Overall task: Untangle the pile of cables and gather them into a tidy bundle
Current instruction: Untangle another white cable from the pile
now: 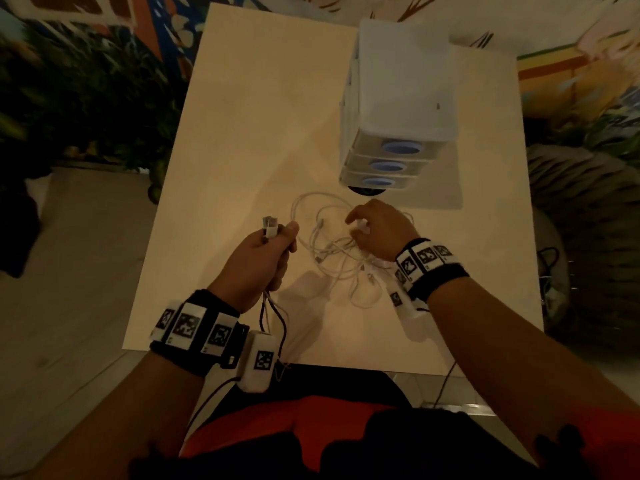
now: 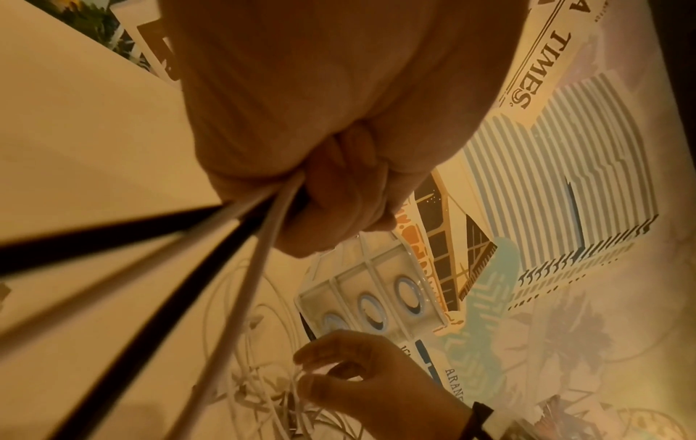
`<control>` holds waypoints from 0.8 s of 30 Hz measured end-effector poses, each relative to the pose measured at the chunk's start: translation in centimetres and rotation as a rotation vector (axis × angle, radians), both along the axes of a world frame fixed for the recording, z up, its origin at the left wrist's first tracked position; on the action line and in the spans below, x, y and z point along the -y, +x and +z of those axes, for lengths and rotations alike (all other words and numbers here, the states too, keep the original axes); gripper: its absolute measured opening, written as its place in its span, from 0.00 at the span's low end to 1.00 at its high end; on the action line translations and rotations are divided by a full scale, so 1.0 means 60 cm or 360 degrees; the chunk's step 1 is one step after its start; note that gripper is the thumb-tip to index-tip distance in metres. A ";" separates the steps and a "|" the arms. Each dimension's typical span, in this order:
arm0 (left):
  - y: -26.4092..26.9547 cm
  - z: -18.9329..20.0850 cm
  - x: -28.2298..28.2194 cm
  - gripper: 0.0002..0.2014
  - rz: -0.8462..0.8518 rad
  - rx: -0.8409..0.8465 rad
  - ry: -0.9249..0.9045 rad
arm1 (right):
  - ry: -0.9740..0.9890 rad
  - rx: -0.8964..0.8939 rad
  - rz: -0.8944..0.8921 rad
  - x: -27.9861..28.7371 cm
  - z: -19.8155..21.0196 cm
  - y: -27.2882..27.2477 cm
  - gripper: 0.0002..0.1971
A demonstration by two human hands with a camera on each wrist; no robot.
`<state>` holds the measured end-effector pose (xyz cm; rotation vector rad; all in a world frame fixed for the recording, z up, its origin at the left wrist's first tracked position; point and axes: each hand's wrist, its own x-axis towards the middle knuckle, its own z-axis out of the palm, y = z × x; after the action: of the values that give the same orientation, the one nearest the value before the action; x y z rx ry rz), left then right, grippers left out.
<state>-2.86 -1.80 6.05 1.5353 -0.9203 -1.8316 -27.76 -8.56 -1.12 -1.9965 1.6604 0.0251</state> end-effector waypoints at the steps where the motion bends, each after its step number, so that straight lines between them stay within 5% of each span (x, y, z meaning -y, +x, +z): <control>1: 0.002 0.000 0.000 0.18 0.0007 -0.0012 0.0006 | 0.0074 -0.0134 0.0100 0.003 0.000 0.000 0.14; 7: 0.007 -0.003 0.002 0.18 -0.0001 -0.0034 0.0006 | 0.0116 -0.0303 0.0237 0.011 -0.001 0.019 0.09; 19: -0.009 0.006 0.004 0.17 0.0015 -0.0056 -0.0023 | 0.0219 0.1025 -0.0482 -0.018 0.130 -0.002 0.03; 24: -0.045 0.044 0.005 0.17 0.0008 -0.0189 -0.0149 | 0.0265 0.1121 -0.0311 -0.039 0.205 0.004 0.05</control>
<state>-5.58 -2.09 8.69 1.3556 -0.9318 -1.8284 -27.54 -6.21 11.16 -1.4641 1.3178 -0.5311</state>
